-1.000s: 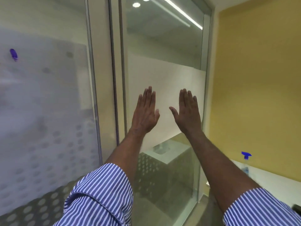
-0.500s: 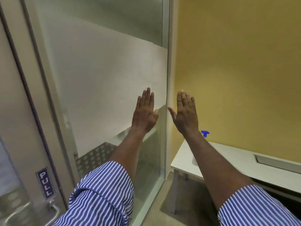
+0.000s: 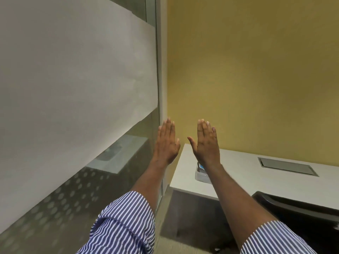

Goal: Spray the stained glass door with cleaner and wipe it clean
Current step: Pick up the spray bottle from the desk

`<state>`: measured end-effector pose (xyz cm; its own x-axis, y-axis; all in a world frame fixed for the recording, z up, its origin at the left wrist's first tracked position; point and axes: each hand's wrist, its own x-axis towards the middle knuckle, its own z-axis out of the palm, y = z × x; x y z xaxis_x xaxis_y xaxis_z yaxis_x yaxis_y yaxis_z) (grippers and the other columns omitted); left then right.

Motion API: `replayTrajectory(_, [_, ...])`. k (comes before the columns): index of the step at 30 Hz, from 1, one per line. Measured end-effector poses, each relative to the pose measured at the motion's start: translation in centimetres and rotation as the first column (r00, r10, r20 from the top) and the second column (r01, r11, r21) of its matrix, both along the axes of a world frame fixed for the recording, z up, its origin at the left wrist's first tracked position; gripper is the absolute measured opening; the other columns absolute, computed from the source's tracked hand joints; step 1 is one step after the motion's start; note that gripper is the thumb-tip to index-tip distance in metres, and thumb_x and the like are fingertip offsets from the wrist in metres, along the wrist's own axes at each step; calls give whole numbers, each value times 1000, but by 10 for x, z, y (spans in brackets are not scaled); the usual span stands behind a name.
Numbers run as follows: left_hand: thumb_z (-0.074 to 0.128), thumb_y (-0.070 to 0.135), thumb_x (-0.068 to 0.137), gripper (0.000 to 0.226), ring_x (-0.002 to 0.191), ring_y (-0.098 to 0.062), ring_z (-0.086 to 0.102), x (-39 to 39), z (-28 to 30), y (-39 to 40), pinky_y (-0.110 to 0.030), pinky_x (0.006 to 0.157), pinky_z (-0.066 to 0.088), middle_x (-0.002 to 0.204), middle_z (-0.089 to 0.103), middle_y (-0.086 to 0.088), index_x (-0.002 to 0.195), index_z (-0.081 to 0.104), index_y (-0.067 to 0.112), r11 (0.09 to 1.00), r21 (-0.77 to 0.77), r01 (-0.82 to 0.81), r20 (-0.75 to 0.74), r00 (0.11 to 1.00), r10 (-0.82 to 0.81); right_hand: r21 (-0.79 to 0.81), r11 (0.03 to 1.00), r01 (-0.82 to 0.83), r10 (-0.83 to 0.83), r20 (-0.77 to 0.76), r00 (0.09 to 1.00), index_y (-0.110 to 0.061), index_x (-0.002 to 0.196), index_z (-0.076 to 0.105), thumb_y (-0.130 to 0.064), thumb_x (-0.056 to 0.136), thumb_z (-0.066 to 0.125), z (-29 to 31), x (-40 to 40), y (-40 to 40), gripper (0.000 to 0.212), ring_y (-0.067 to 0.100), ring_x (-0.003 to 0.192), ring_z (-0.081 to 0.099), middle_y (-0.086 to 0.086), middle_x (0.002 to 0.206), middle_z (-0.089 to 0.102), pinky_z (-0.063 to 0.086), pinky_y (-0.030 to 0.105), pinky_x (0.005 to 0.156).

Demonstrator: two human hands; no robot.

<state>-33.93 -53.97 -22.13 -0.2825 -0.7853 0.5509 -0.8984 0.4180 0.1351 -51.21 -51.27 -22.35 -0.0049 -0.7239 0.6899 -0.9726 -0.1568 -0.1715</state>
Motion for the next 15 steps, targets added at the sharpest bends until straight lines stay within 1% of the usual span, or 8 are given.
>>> replayTrajectory(3, [25,37,103,72,158,-25,-13,-18,-26,-39,-41,129,-7,168,-16,-14,161,-3,5,999,27,44,17,999,-45,58,997,60,-60,3,998,-3,159,22,-58,101,22,-21,-17,-29,80,33,155,21,16,166,27,11,47,128])
replayTrajectory(5, [29,36,105,72,157,-25,-14,-33,-43,-64,-40,128,-8,168,-17,-13,161,-5,6,996,57,67,23,997,-68,91,993,81,-82,4,997,-3,159,23,-58,101,23,-33,-30,-46,79,33,155,23,16,166,27,13,48,127])
replayTrajectory(8, [25,38,105,72,158,-26,-13,-58,-67,-99,-41,129,-7,168,-17,-12,161,-5,6,991,96,98,19,995,-100,123,987,104,-107,23,994,-5,159,23,-58,102,23,-51,-54,-74,78,31,155,23,14,166,28,15,48,127])
replayTrajectory(10, [15,42,101,72,159,-27,-10,-75,-81,-120,-43,130,-3,169,-15,-13,161,-5,7,985,126,121,13,992,-124,153,981,117,-122,26,992,-6,160,22,-58,102,23,-64,-72,-94,77,30,155,21,12,167,26,14,47,128])
replayTrajectory(12, [7,45,98,75,159,-26,-11,-95,-94,-140,-43,130,-3,169,-14,-12,161,-5,7,979,146,140,2,990,-142,176,978,112,-119,29,993,-6,160,23,-58,102,22,-79,-92,-115,78,30,155,22,12,167,26,14,47,128])
replayTrajectory(13, [6,46,98,74,158,-26,-12,-107,-101,-151,-42,130,-4,170,-14,-12,161,-5,7,978,150,144,-1,989,-145,186,977,107,-116,37,993,-5,159,24,-57,101,22,-87,-102,-126,78,31,155,23,13,166,27,14,47,127])
replayTrajectory(15, [14,45,104,71,157,-23,-15,-132,-116,-171,-38,128,-10,170,-15,-11,161,-7,8,974,177,143,-14,990,-142,215,972,94,-108,54,993,-4,159,26,-57,100,21,-102,-124,-148,79,31,154,24,14,166,28,14,47,127])
